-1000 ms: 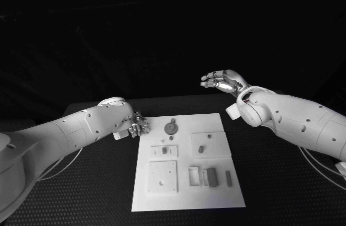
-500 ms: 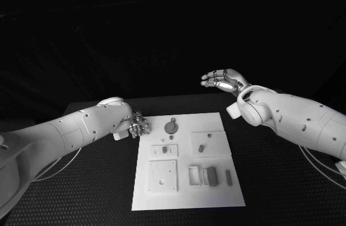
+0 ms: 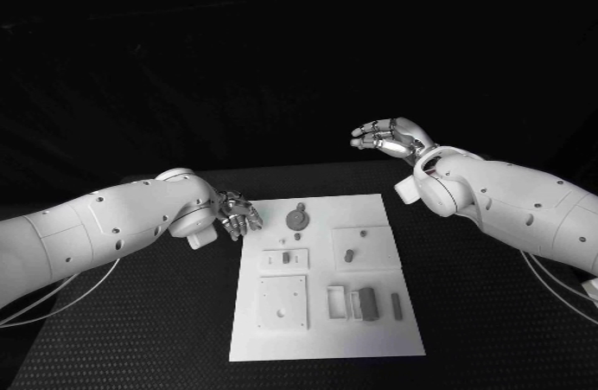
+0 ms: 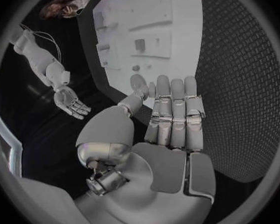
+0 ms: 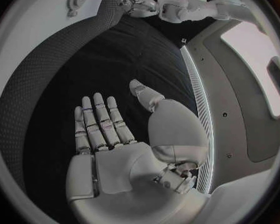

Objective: Assemble the parts on the task board

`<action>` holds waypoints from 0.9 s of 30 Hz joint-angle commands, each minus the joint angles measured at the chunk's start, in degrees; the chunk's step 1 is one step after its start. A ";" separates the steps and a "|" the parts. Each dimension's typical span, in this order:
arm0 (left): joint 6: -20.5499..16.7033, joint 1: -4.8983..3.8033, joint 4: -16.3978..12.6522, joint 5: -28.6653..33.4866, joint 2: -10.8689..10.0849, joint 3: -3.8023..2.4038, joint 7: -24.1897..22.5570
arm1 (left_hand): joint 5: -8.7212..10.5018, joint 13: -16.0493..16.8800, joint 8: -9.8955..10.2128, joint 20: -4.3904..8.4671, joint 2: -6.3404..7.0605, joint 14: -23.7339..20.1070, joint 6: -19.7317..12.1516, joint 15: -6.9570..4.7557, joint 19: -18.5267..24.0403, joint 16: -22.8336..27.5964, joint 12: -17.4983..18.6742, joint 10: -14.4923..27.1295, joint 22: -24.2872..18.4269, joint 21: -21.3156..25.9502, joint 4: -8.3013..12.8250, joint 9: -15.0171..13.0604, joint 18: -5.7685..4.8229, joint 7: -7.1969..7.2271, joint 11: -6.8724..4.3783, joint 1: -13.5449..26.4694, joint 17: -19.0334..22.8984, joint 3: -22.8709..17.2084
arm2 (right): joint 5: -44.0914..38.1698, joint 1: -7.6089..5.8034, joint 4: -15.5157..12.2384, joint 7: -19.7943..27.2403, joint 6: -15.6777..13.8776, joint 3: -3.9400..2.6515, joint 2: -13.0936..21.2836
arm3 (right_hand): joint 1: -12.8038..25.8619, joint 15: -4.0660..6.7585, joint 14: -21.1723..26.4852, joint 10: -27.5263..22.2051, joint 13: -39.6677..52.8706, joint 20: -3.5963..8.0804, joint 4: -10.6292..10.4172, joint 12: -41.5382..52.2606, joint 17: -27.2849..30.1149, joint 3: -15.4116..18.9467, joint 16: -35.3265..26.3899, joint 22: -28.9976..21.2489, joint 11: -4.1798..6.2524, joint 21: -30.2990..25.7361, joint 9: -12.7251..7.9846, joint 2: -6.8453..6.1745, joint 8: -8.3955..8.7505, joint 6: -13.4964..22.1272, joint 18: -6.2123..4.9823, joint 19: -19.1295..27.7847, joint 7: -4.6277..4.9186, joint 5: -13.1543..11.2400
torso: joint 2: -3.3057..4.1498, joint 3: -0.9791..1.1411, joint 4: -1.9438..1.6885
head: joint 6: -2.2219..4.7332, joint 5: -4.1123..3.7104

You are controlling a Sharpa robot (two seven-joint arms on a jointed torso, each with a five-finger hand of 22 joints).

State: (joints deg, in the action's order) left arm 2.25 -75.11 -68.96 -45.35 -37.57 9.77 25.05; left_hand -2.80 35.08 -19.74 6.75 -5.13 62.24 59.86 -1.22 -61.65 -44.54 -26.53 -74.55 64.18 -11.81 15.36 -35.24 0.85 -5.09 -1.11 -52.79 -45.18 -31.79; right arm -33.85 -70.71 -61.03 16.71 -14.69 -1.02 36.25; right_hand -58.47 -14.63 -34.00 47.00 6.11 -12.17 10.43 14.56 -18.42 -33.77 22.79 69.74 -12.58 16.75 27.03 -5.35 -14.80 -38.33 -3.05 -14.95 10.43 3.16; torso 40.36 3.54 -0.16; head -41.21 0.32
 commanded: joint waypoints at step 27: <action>-8.35 1.62 -9.78 -5.02 0.01 4.00 4.68 | 0.01 0.97 -0.54 0.63 0.98 1.09 2.39 -0.63 -1.57 -2.44 -1.84 -1.55 1.64 -0.88 -0.42 -0.01 -0.09 1.04 -0.77 1.94 0.34 0.58 | -0.39 -0.02 -0.20 0.21 0.99 -0.03 0.17 | 0.33 0.18 0.19 0.09 -0.23 -0.01 -0.02 -0.31 0.11 0.44 -0.31 0.17 0.29 -0.38 -0.15 0.35 -0.32 -0.33 0.95 0.26 2.71 -0.30 | -0.01 0.09 -0.04 | -1.24 0.40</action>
State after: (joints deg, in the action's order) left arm -5.85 -73.54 -78.93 -47.75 -37.79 13.82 29.57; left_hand -2.58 35.99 -19.92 7.48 -4.15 62.96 61.83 -1.94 -62.78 -46.77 -28.13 -76.05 65.76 -12.48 15.02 -35.25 0.85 -4.16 -2.02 -51.16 -44.91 -31.31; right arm -33.85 -70.71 -61.16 16.57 -14.59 -1.02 36.51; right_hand -58.47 -14.63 -34.00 47.00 5.96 -12.17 10.43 14.56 -18.38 -33.77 22.79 69.84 -12.58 16.75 26.98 -5.35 -14.80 -38.34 -3.05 -14.95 10.43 3.16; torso 40.31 3.65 -0.20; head -42.36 0.82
